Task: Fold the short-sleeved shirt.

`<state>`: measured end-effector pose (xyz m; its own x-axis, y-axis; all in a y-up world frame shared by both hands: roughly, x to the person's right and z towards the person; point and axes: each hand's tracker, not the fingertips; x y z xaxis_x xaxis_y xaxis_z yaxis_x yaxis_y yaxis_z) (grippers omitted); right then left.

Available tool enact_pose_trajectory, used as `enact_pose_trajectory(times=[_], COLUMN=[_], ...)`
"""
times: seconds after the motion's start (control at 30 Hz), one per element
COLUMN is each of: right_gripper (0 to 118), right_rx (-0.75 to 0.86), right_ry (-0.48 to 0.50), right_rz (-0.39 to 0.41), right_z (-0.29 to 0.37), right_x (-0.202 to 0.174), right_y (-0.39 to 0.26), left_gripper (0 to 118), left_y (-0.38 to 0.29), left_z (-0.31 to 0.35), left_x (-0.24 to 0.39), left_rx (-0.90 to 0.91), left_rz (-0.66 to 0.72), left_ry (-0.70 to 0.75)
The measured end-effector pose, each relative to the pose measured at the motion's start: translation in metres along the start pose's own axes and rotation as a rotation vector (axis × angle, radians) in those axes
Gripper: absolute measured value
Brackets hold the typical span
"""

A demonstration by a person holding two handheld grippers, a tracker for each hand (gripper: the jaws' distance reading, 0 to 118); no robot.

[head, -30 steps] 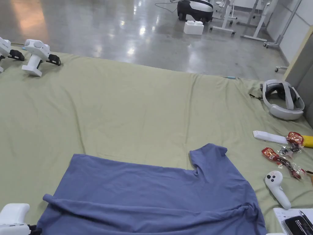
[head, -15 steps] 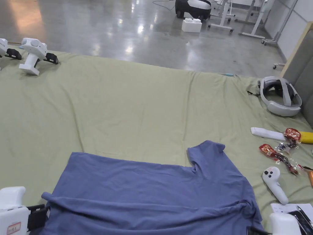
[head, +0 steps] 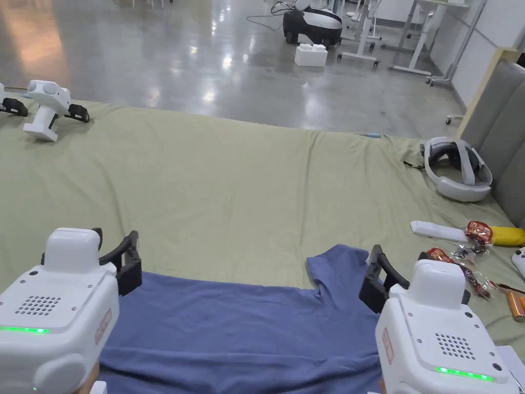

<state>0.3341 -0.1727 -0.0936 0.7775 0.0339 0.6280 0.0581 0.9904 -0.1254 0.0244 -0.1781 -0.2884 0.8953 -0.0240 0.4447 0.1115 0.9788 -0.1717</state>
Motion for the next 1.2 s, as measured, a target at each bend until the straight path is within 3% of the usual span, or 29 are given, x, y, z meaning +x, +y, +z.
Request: enact_pose_trajectory(times=[0.07,0.13,0.23,0.3,0.57,0.97,1.03,1.07,1.1,1.2], right_gripper=[61,26,15,12,7,7,7,7,7,7], right_rx=[0.049,0.084,0.113,0.098,0.067,-0.079,-0.112,-0.126,-0.138,-0.175], right_ry=[0.025,0.020,0.010,0.066,0.073,0.071,0.068,0.064,0.061,0.050], right_rz=[-0.017,0.010,0.026,0.003,0.013,0.032,0.032,0.035,0.039,0.051], right_z=[0.002,0.003,0.003,0.000,-0.012,-0.050,-0.057,-0.059,-0.062,-0.067], right_x=[-0.008,-0.017,-0.025,-0.025,-0.026,-0.023,-0.021,-0.020,-0.019,-0.016], right_y=[0.004,0.008,0.013,0.016,0.013,-0.016,-0.023,-0.026,-0.029,-0.037], left_gripper=[40,29,11,2,2,2,3,9,25,56], left_y=[0.008,0.013,0.016,0.019,0.010,-0.051,-0.061,-0.066,-0.071,-0.078], left_z=[0.003,0.002,0.004,0.003,-0.020,-0.181,-0.209,-0.222,-0.232,-0.244], left_x=[0.010,0.015,0.020,0.021,0.001,-0.085,-0.090,-0.093,-0.095,-0.088], left_rx=[0.042,0.052,0.076,0.083,-0.022,-0.622,-0.712,-0.744,-0.781,-0.892], left_rz=[-0.014,-0.002,0.008,-0.001,-0.029,0.126,0.150,0.140,0.148,0.180], left_ry=[0.016,0.005,-0.009,-0.008,-0.026,-0.065,-0.057,-0.067,-0.084,-0.115])
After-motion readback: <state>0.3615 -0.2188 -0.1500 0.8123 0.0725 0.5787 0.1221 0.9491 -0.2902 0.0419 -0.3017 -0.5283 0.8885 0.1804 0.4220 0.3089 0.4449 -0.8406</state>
